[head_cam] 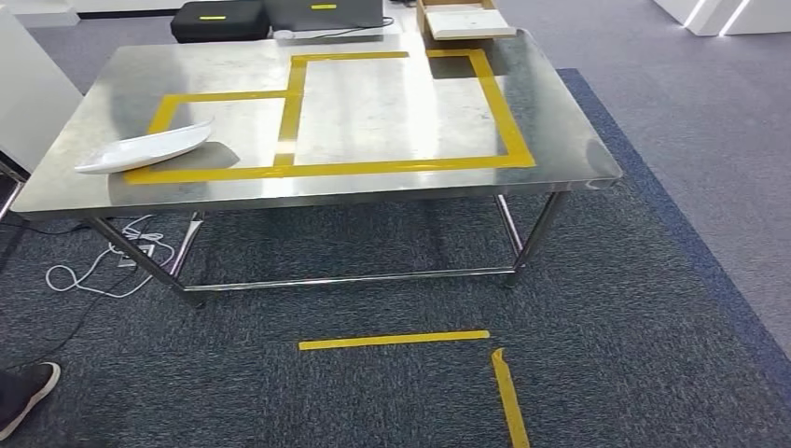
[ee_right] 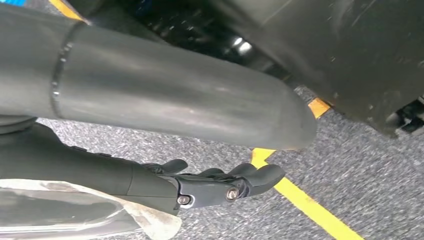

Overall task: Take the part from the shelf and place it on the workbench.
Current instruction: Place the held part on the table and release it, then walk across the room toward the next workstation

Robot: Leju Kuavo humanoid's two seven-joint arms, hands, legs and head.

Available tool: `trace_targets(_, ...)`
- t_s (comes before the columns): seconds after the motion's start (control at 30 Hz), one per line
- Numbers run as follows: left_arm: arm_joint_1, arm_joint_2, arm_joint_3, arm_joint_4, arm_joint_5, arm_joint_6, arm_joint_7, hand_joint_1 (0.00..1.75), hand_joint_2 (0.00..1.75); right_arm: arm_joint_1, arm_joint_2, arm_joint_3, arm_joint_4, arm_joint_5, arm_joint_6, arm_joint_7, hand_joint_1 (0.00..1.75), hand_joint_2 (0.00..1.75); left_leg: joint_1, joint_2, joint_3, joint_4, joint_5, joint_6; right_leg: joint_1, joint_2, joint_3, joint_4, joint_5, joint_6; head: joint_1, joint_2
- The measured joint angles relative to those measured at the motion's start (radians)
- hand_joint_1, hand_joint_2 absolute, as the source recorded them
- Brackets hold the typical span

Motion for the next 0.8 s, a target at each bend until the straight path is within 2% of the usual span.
trace_targets(0.03,-0.023,-0.007,0.033,0.065,-0.005,-0.003,0.013,0.0,0.0,0.0,0.0,0.001,0.0,0.004,-0.001,0.0,0.0,0.0,-0.004,-0.001,0.015,-0.034,-0.007,0.005,0.0,-0.002,-0.007,0.004,0.006,0.005,0.0,0.0)
trace_targets(0.07,-0.048,-0.014,0.066,0.132,-0.014,-0.024,0.042,0.0,0.0,0.0,0.001,0.003,0.0,0.01,-0.002,0.003,0.0,0.0,-0.007,-0.001,0.016,-0.045,-0.007,0.011,-0.001,-0.004,-0.012,0.006,0.013,0.011,0.0,0.0)
trace_targets(0.1,-0.072,-0.021,0.098,0.199,-0.022,-0.056,0.084,0.0,0.0,0.0,0.001,0.006,0.0,0.015,-0.002,0.009,0.0,0.0,-0.006,0.0,0.009,-0.049,-0.001,0.017,-0.002,-0.005,-0.017,0.007,0.018,0.017,0.0,0.0)
trace_targets(0.13,-0.094,-0.029,0.131,0.266,-0.025,-0.092,0.134,0.0,0.0,-0.001,0.0,0.008,0.0,0.018,-0.004,0.017,0.0,0.0,-0.005,0.002,0.0,-0.052,0.009,0.024,-0.004,-0.003,-0.024,0.012,0.01,0.023,-0.001,0.0)
trace_targets(0.17,-0.112,-0.04,0.165,0.326,-0.025,-0.121,0.179,0.0,0.0,0.0,0.0,0.009,0.0,0.019,-0.006,0.025,0.0,0.0,-0.004,0.005,-0.011,-0.054,0.02,0.033,-0.005,0.0,-0.035,0.032,-0.017,0.03,-0.001,0.0)
trace_targets(0.2,-0.127,-0.053,0.196,0.377,-0.021,-0.137,0.209,0.0,0.0,0.0,0.0,0.009,0.0,0.017,-0.009,0.03,0.0,0.0,-0.002,0.008,-0.025,-0.057,0.032,0.04,-0.006,0.004,-0.049,0.069,-0.06,0.036,0.0,0.0)
trace_targets(0.27,-0.147,-0.079,0.248,0.447,-0.022,-0.138,0.229,0.0,0.0,-0.001,0.0,0.008,0.0,0.01,-0.01,0.037,0.0,0.0,-0.004,0.011,-0.055,-0.056,0.056,0.048,-0.009,0.009,-0.08,0.187,-0.161,0.046,0.004,0.0)
trace_targets(0.3,-0.154,-0.089,0.267,0.47,-0.028,-0.134,0.227,0.0,0.0,-0.002,0.0,0.008,0.0,0.008,-0.008,0.04,0.0,0.0,-0.004,0.011,-0.071,-0.055,0.068,0.048,-0.01,0.009,-0.087,0.244,-0.185,0.049,0.004,0.0)
trace_targets(0.33,-0.162,-0.097,0.283,0.489,-0.038,-0.128,0.221,0.0,0.0,-0.002,0.0,0.008,0.0,0.006,-0.002,0.043,0.0,0.0,-0.004,0.011,-0.088,-0.053,0.081,0.047,-0.011,0.01,-0.082,0.279,-0.182,0.051,0.004,0.0)
trace_targets(0.37,-0.168,-0.103,0.297,0.502,-0.047,-0.12,0.212,0.0,0.0,-0.002,0.0,0.008,0.0,0.001,0.01,0.043,0.0,0.0,-0.005,0.011,-0.105,-0.051,0.093,0.046,-0.011,0.01,-0.063,0.283,-0.158,0.052,0.005,0.0)
trace_targets(0.4,-0.173,-0.107,0.31,0.511,-0.056,-0.111,0.199,0.0,0.0,-0.001,-0.001,0.007,0.0,-0.006,0.024,0.042,0.0,0.0,-0.004,0.011,-0.122,-0.047,0.104,0.044,-0.011,0.01,-0.026,0.252,-0.123,0.052,0.004,0.0)
trace_targets(0.43,-0.179,-0.109,0.323,0.517,-0.063,-0.101,0.183,0.0,0.0,0.0,-0.001,0.005,0.0,-0.014,0.039,0.038,0.0,0.0,-0.005,0.011,-0.136,-0.042,0.115,0.041,-0.011,0.01,0.026,0.192,-0.096,0.05,0.004,0.0)
trace_targets(0.47,-0.185,-0.109,0.336,0.521,-0.069,-0.09,0.165,0.0,0.0,0.0,-0.001,0.003,0.0,-0.021,0.052,0.034,0.0,0.0,-0.006,0.01,-0.148,-0.035,0.122,0.037,-0.011,0.01,0.091,0.109,-0.088,0.048,0.005,0.0)
trace_targets(0.5,-0.192,-0.105,0.349,0.525,-0.078,-0.075,0.144,0.0,0.0,0.0,-0.001,0.001,0.0,-0.024,0.061,0.031,0.0,0.0,-0.008,0.01,-0.157,-0.029,0.13,0.032,-0.011,0.01,0.143,0.03,-0.097,0.042,0.004,0.0)
trace_targets(0.53,-0.201,-0.099,0.36,0.531,-0.088,-0.051,0.117,0.0,0.0,0.0,-0.001,0.0,0.0,-0.025,0.065,0.031,0.0,0.0,-0.01,0.01,-0.162,-0.024,0.137,0.026,-0.011,0.01,0.177,-0.027,-0.112,0.035,0.004,0.0)
trace_targets(0.57,-0.21,-0.091,0.369,0.539,-0.098,-0.021,0.089,0.0,0.0,0.0,-0.001,-0.001,0.0,-0.027,0.066,0.034,0.0,0.0,-0.011,0.011,-0.165,-0.022,0.145,0.02,-0.009,0.011,0.193,-0.057,-0.124,0.028,0.003,0.0)
trace_targets(0.6,-0.22,-0.082,0.377,0.55,-0.106,0.01,0.062,0.0,0.0,0.002,-0.001,-0.002,0.0,-0.031,0.065,0.038,0.0,0.0,-0.01,0.011,-0.168,-0.023,0.153,0.014,-0.009,0.01,0.187,-0.062,-0.125,0.018,0.002,0.0)
trace_targets(0.63,-0.229,-0.073,0.384,0.562,-0.113,0.039,0.036,0.0,0.0,0.004,-0.001,-0.006,0.0,-0.037,0.062,0.042,0.0,0.0,-0.007,0.01,-0.171,-0.02,0.151,0.007,-0.009,0.008,0.181,-0.059,-0.118,0.01,0.002,0.0)
trace_targets(0.67,-0.236,-0.064,0.391,0.573,-0.117,0.059,0.019,0.0,0.0,0.007,-0.002,-0.011,0.0,-0.045,0.06,0.044,0.0,0.0,-0.005,0.009,-0.176,-0.007,0.131,0.0,-0.01,0.006,0.174,-0.058,-0.11,0.002,0.001,0.0)
trace_targets(0.7,-0.241,-0.058,0.398,0.583,-0.121,0.07,0.008,0.0,0.0,0.009,-0.002,-0.017,0.001,-0.053,0.058,0.043,0.0,0.0,-0.003,0.008,-0.185,0.026,0.093,-0.007,-0.011,0.006,0.166,-0.058,-0.101,-0.005,0.0,0.0)
trace_targets(0.73,-0.245,-0.052,0.403,0.592,-0.125,0.076,0.003,0.0,0.0,0.011,-0.002,-0.023,0.001,-0.06,0.056,0.041,0.0,0.0,-0.001,0.007,-0.198,0.08,0.042,-0.013,-0.011,0.007,0.157,-0.058,-0.092,-0.008,-0.002,0.0)
trace_targets(0.77,-0.248,-0.049,0.408,0.601,-0.129,0.075,0.005,0.0,0.0,0.013,-0.002,-0.028,0.001,-0.066,0.056,0.038,0.0,0.0,0.0,0.007,-0.212,0.149,-0.006,-0.017,-0.011,0.01,0.148,-0.057,-0.084,-0.01,-0.003,0.0)
trace_targets(0.8,-0.251,-0.046,0.412,0.612,-0.134,0.072,0.01,0.0,0.0,0.016,-0.002,-0.034,0.001,-0.07,0.056,0.035,0.0,0.0,0.001,0.007,-0.223,0.213,-0.04,-0.021,-0.01,0.014,0.138,-0.055,-0.077,-0.01,-0.003,0.0)
